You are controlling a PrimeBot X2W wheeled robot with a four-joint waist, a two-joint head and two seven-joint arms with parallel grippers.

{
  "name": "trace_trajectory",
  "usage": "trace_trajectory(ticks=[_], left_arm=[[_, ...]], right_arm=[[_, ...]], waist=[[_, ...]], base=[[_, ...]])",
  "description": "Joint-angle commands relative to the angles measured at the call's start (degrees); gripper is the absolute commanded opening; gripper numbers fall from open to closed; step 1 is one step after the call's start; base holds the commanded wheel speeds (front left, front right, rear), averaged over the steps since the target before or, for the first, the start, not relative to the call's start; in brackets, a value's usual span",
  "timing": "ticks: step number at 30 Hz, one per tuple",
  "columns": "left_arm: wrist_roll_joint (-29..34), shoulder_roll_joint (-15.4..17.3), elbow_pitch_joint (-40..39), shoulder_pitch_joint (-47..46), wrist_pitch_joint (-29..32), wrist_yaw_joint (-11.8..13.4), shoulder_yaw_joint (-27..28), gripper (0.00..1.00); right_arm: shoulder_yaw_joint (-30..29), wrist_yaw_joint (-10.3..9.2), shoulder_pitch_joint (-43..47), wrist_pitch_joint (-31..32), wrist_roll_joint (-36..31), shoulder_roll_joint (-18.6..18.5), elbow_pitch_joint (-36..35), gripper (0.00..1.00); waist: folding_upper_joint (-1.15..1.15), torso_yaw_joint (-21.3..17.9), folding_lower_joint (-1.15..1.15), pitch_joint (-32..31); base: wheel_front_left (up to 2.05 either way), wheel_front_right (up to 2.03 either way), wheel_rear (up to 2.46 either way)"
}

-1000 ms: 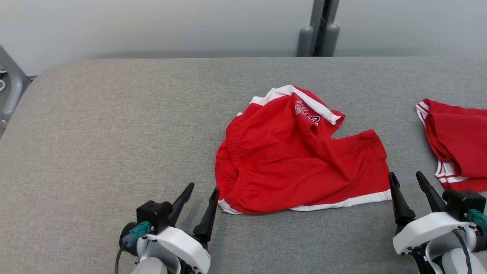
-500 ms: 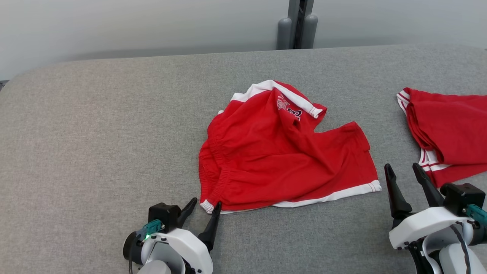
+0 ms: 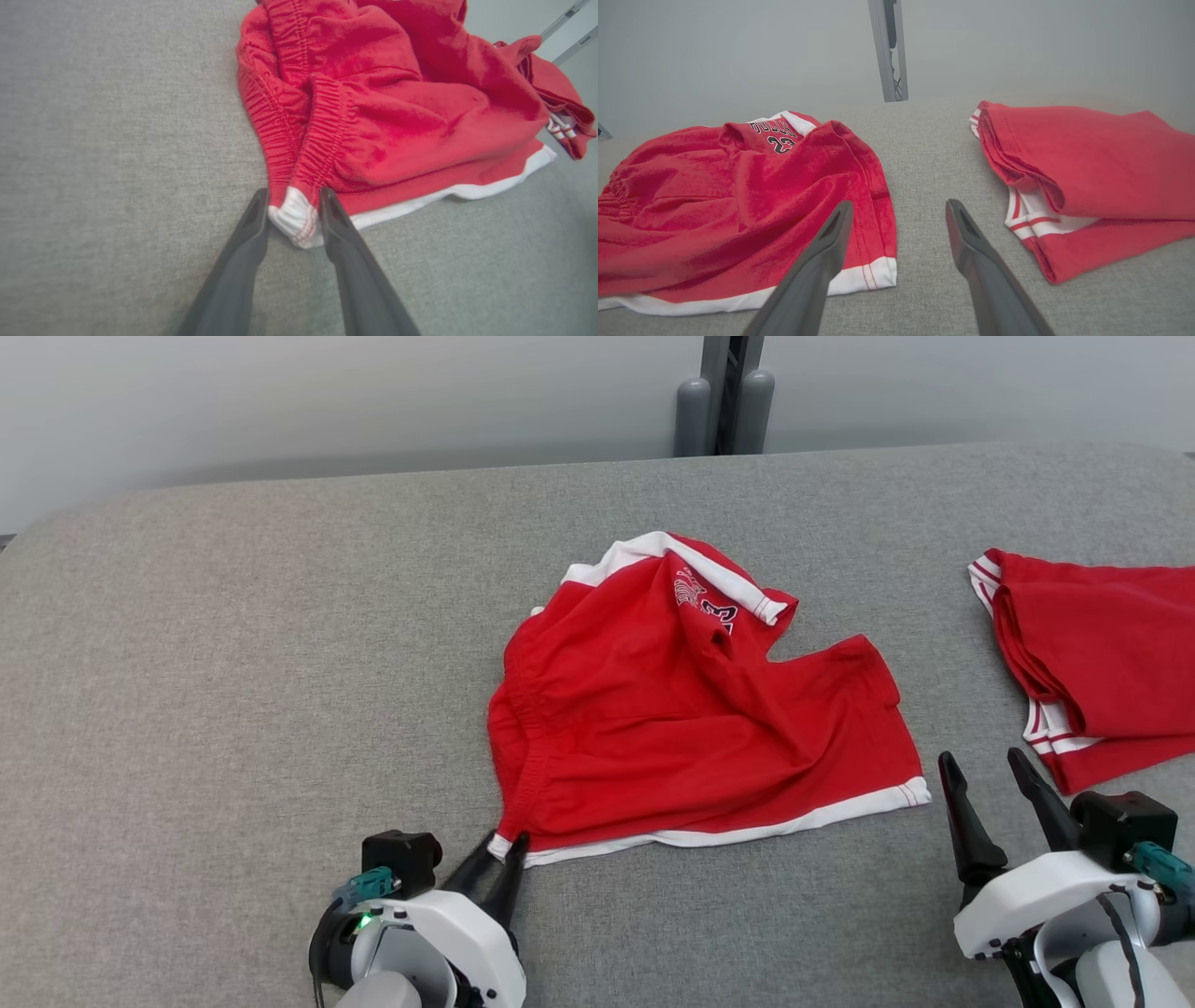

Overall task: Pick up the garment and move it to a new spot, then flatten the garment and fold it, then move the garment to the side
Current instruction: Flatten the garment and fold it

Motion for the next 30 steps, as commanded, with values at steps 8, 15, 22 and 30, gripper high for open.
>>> trace_trajectory(ticks=[8,15,22,30], left_arm=[[-1.1,0.3,-3.6,-1.6,-3.9,-1.8,-0.6,0.00],[0.1,0.7,-6.3,-1.6,-5.4,-2.2,-1.4,0.00],[0.7,1.2,-8.2,-1.9,-5.4,-2.0,-2.3,0.00],[0.4,1.5,-9.3,-1.7,-5.3,-1.7,-2.7,0.00]], right_arm=[[-2.6,-0.03,0.1,1.7,2.5,1.5,3.8,1.00],[-3.4,-0.03,-1.2,3.0,8.2,2.9,8.3,1.00],[-2.5,-0.03,-4.1,3.0,12.1,3.6,14.6,1.00],[1.7,-0.03,-5.5,3.3,15.0,4.0,18.8,0.00]], waist=[[0.00,1.6,0.00,-0.4],[0.00,3.1,0.00,-0.1],[0.00,4.4,0.00,0.7],[0.00,5.6,0.00,0.8]], base=[[0.00,0.00,0.00],[0.00,0.00,0.00],[0.00,0.00,0.00],[0.00,0.00,0.00]])
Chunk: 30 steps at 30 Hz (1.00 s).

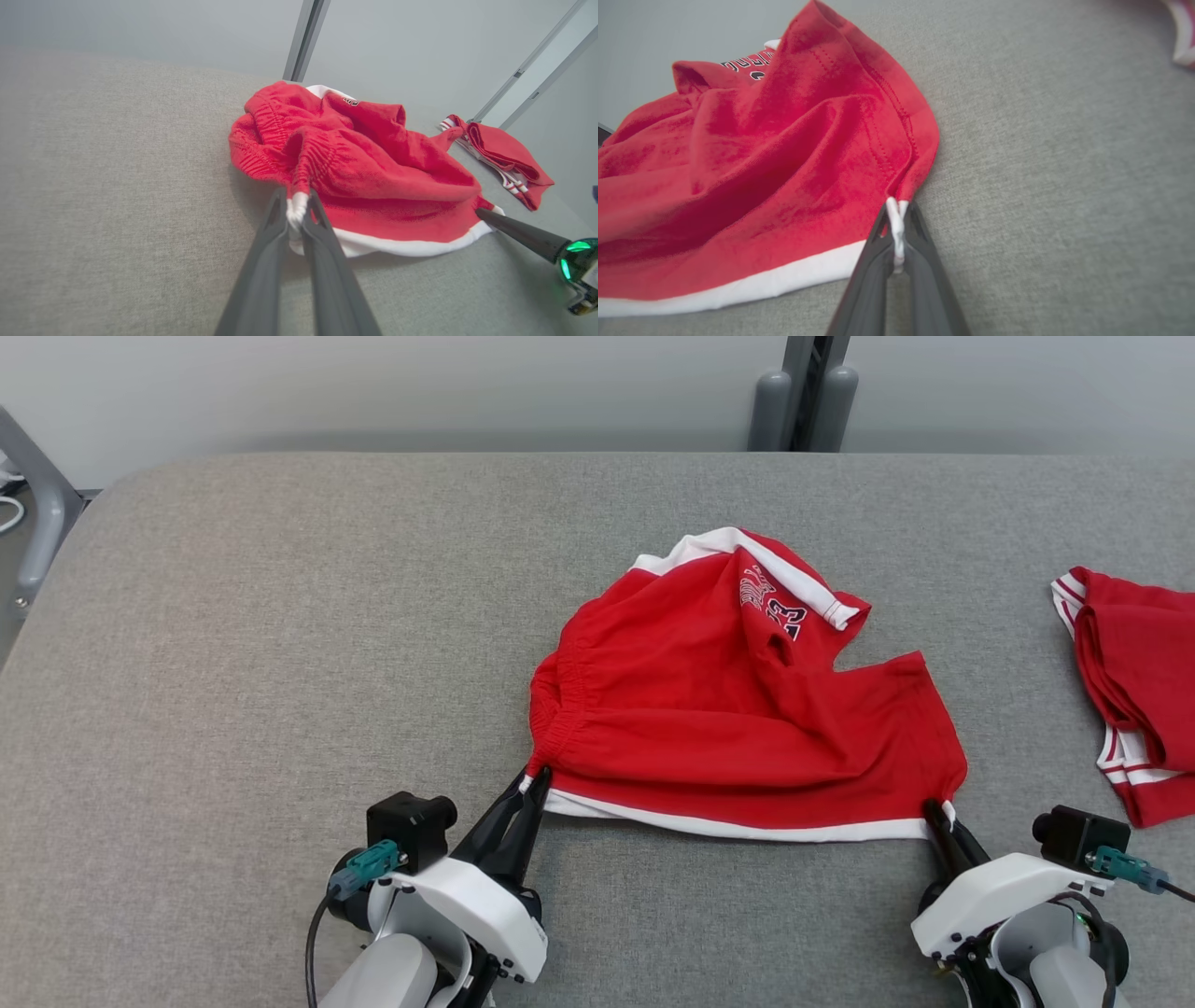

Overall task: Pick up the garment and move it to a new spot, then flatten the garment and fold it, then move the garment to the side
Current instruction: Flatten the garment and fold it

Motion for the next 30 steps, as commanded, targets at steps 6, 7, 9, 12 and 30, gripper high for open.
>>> trace_trajectory(ticks=[6,7,9,12,30], left_arm=[[-0.6,1.1,-0.8,0.2,-0.1,0.6,0.5,0.00],[-0.6,1.2,-0.9,0.3,0.1,0.6,0.3,0.00],[-0.9,1.6,-1.5,0.6,0.6,0.4,0.3,0.00],[-2.6,2.1,-3.2,0.8,2.8,-0.4,0.4,0.00],[-18.4,7.8,-29.0,-10.8,27.8,1.3,5.3,0.00]], right_arm=[[1.5,-0.03,0.6,-1.6,1.3,-1.1,-0.8,0.00],[1.7,-0.03,0.5,-2.0,1.6,-1.4,-1.5,0.00],[2.0,-0.03,0.5,-2.3,2.2,-1.9,-3.2,0.00],[2.3,-0.03,0.5,-2.6,3.4,-2.5,-6.9,0.00],[-5.6,-0.03,-6.5,10.9,11.8,-3.4,-34.7,0.00]], waist=[[0.00,-0.2,0.00,-1.2],[0.00,-0.3,0.00,-1.5],[0.00,-0.6,0.00,-2.1],[0.00,-1.0,0.00,-3.2],[0.00,-1.0,0.00,-8.3]], base=[[0.00,0.00,0.00],[0.00,0.00,0.00],[0.00,0.00,0.00],[0.00,0.00,0.00],[0.00,0.00,0.00]])
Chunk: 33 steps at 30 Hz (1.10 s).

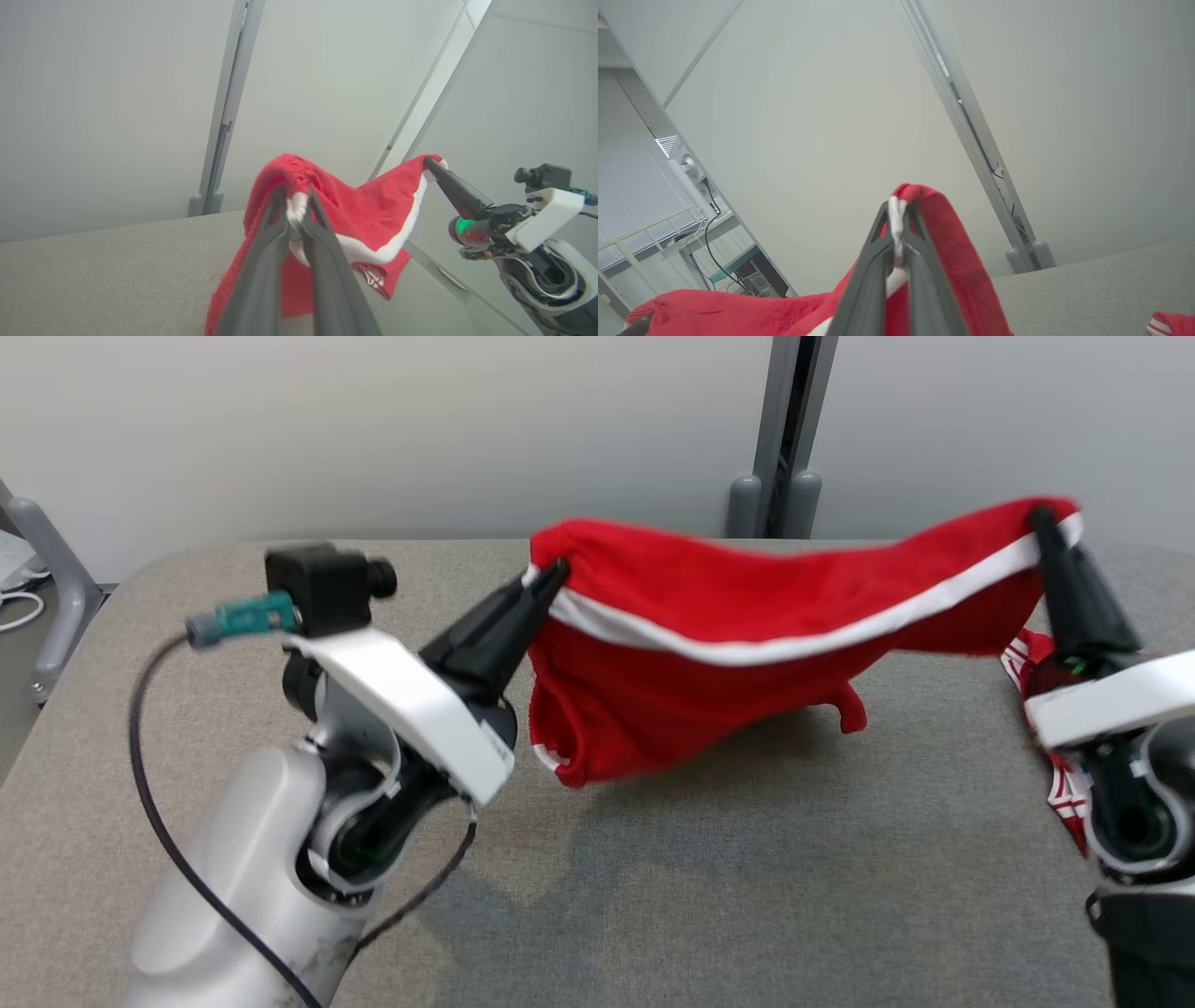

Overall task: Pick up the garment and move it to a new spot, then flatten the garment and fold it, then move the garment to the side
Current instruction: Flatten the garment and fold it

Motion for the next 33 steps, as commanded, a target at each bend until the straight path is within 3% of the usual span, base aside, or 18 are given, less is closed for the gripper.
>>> trace_trajectory(ticks=[1,10,14,19,26,28,33], left_arm=[[-1.6,-0.3,-0.6,-1.4,1.3,0.9,0.7,0.00],[-15.3,-1.3,-2.9,-10.7,18.3,11.4,6.3,0.00],[-14.9,0.2,-0.6,-16.1,21.2,14.6,7.6,0.00],[-12.6,1.3,5.6,-25.3,21.3,16.2,8.4,0.00],[-6.9,1.0,18.5,-43.9,13.9,12.8,9.8,0.00],[-4.9,0.9,22.3,-49.1,10.1,10.5,9.8,0.00],[-1.0,0.3,31.3,-56.1,1.0,2.1,7.9,0.00]], right_arm=[[-1.1,-0.03,-1.0,0.7,-0.5,-0.1,-0.6,0.00],[-4.4,-0.03,-11.1,8.7,-7.4,2.3,-5.2,0.00],[-5.0,-0.03,-17.1,12.0,-9.5,2.8,-4.0,0.00],[-5.9,-0.02,-28.3,14.3,-11.1,3.0,1.5,0.00],[-4.8,-0.03,-49.1,7.8,-14.0,3.0,13.6,0.00],[-4.1,-0.03,-54.0,4.0,-14.5,3.1,17.3,0.00],[0.3,-0.03,-59.7,-5.7,-12.0,3.0,26.0,0.00]], waist=[[0.00,0.0,0.00,-0.1],[0.00,-0.5,0.00,2.5],[0.00,-0.9,0.00,6.0],[0.00,-1.3,0.00,13.2],[0.00,-2.2,0.00,23.3],[0.00,-2.4,0.00,25.6],[0.00,-2.8,0.00,28.9]], base=[[0.00,0.00,0.00],[0.00,0.00,0.00],[0.00,0.00,0.00],[0.00,0.00,0.00],[0.00,0.00,0.00],[0.00,0.00,0.00],[0.00,0.00,0.00]])
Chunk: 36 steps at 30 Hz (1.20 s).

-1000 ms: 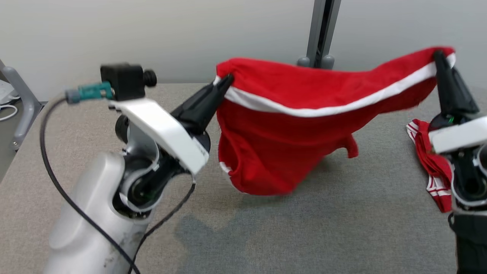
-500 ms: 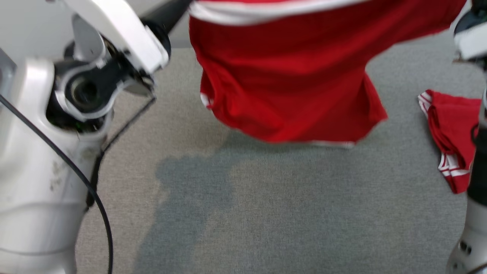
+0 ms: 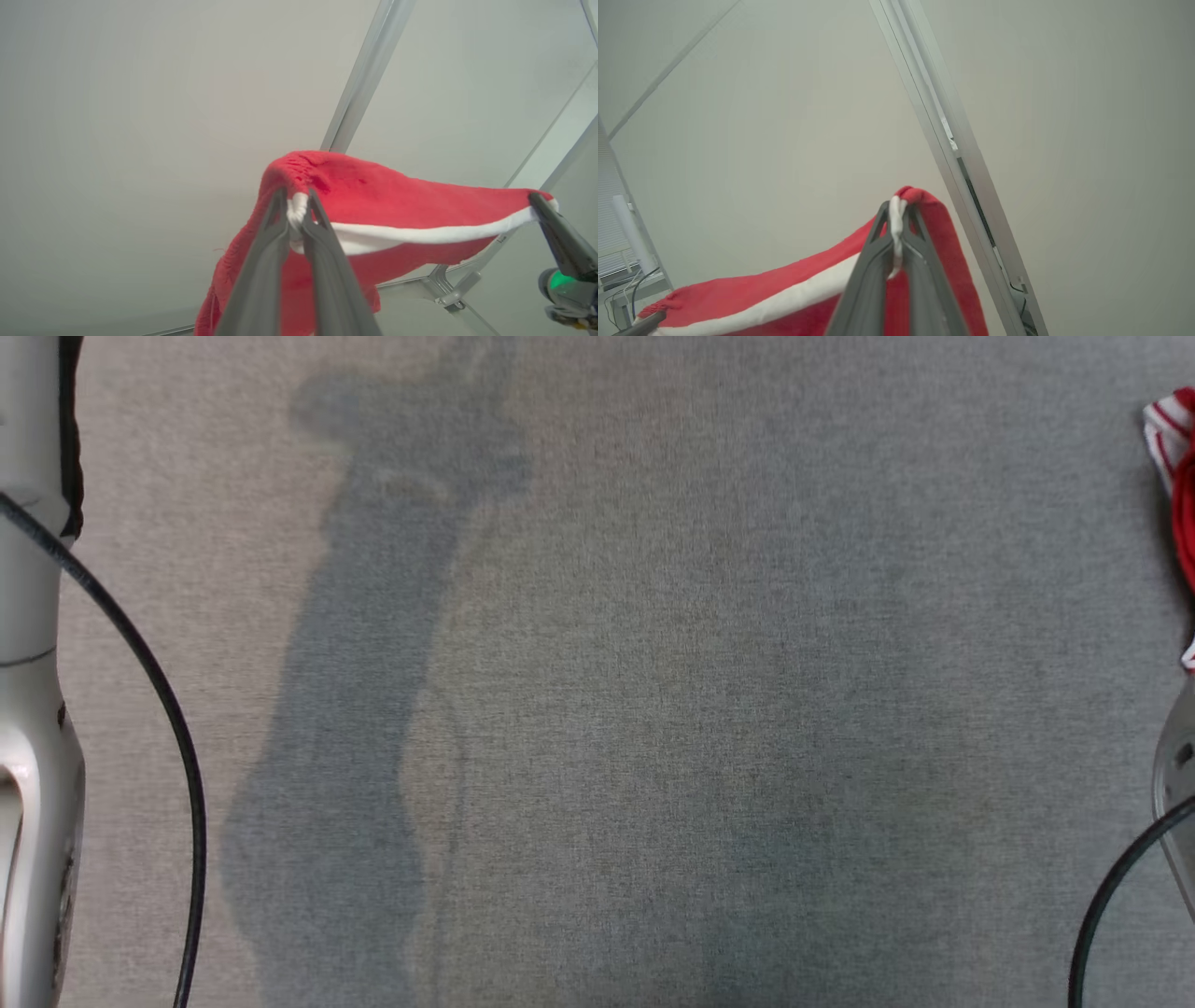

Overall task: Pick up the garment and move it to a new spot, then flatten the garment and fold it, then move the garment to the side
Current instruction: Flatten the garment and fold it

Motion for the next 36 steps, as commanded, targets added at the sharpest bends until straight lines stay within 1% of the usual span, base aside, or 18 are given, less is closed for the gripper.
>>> trace_trajectory(ticks=[1,2,4,5,7,9,11,13,14,16,19,21,24,27,30,36], left_arm=[[1.1,-0.1,2.4,-1.0,-2.0,-1.3,-0.3,0.00],[2.0,-0.2,4.1,-1.2,-3.7,-2.4,-1.1,0.00],[3.6,-0.5,7.3,-0.3,-7.3,-4.1,-2.5,0.00],[3.6,-0.5,7.3,-0.3,-7.3,-4.1,-2.5,0.00],[4.9,-1.1,10.0,1.7,-11.4,-5.4,-4.1,0.00],[4.4,-2.2,13.0,4.2,-14.1,-6.1,-5.1,0.00],[4.8,-2.6,15.4,6.2,-15.6,-6.5,-7.0,0.00],[5.2,-2.9,17.6,9.1,-16.6,-6.7,-9.2,0.00],[4.6,-3.1,18.2,10.6,-16.7,-6.7,-10.2,0.00],[3.3,-3.3,17.2,13.9,-15.1,-6.7,-13.7,0.00],[0.3,-0.8,15.4,18.1,-12.3,-6.7,-17.9,0.00],[-0.2,0.8,14.5,20.6,-11.6,-6.7,-20.8,0.00],[-0.9,2.1,13.6,24.4,-10.8,-6.7,-25.5,0.00],[-0.4,4.3,12.9,27.1,-9.4,-6.7,-30.3,0.00],[0.8,5.8,12.9,29.2,-9.8,-6.7,-34.6,0.00],[0.9,6.2,13.6,32.6,-10.7,-6.7,-40.3,0.00]], right_arm=[[0.6,-0.03,0.0,-1.4,2.6,-0.4,2.5,0.00],[1.5,-0.03,0.3,-2.2,4.4,-0.3,4.3,0.00],[4.1,-0.02,1.6,-3.6,5.6,-0.2,7.6,0.00],[4.1,-0.02,1.6,-3.6,5.6,-0.2,7.6,0.00],[6.0,-0.02,3.4,-4.5,7.4,-0.4,10.8,0.00],[8.1,-0.02,5.4,-4.5,8.6,-0.4,13.7,0.00],[11.4,-0.02,7.6,-2.8,9.5,-0.4,15.7,0.00],[14.7,-0.03,10.7,-1.8,10.4,-1.6,17.0,0.00],[16.1,-0.03,12.0,-1.4,11.1,-2.1,17.3,0.00],[17.9,-0.02,14.3,-1.0,13.1,-3.1,17.7,0.00],[20.2,-0.02,17.9,-0.4,16.0,-4.6,18.2,0.00],[21.6,-0.02,20.1,-0.2,17.5,-5.4,18.5,0.00],[23.7,-0.03,23.2,0.2,19.3,-7.3,19.1,0.00],[26.0,-0.02,26.0,0.8,20.7,-8.8,19.4,0.00],[27.8,-0.03,28.3,1.2,21.9,-10.3,19.8,0.00],[30.9,-0.04,31.6,1.8,23.9,-12.3,20.7,0.00]], waist=[[0.00,-0.5,0.00,2.7],[0.00,-0.4,0.00,3.1],[0.00,-0.3,0.00,3.8],[0.00,-0.3,0.00,3.8],[0.00,-0.1,0.00,4.0],[0.00,0.3,0.00,3.6],[0.00,0.8,0.00,3.1],[0.00,1.3,0.00,2.2],[0.00,1.4,0.00,1.7],[0.00,1.7,0.00,0.5],[0.00,2.5,0.00,-1.1],[0.00,2.9,0.00,-2.4],[0.00,3.6,0.00,-4.5],[0.00,4.0,0.00,-6.3],[0.00,4.3,0.00,-8.0],[0.00,4.4,0.00,-11.1]], base=[[0.00,0.00,0.00],[0.00,0.00,0.00],[0.00,0.00,0.00],[0.00,0.00,0.00],[0.00,0.00,0.00],[0.00,0.00,0.00],[0.00,0.00,0.00],[0.00,0.00,0.00],[0.00,0.00,0.00],[0.00,0.00,0.00],[0.00,0.00,0.00],[0.00,0.00,0.00],[0.00,0.00,0.00],[0.00,0.00,0.00],[0.00,0.00,0.00],[0.00,0.00,0.00]])
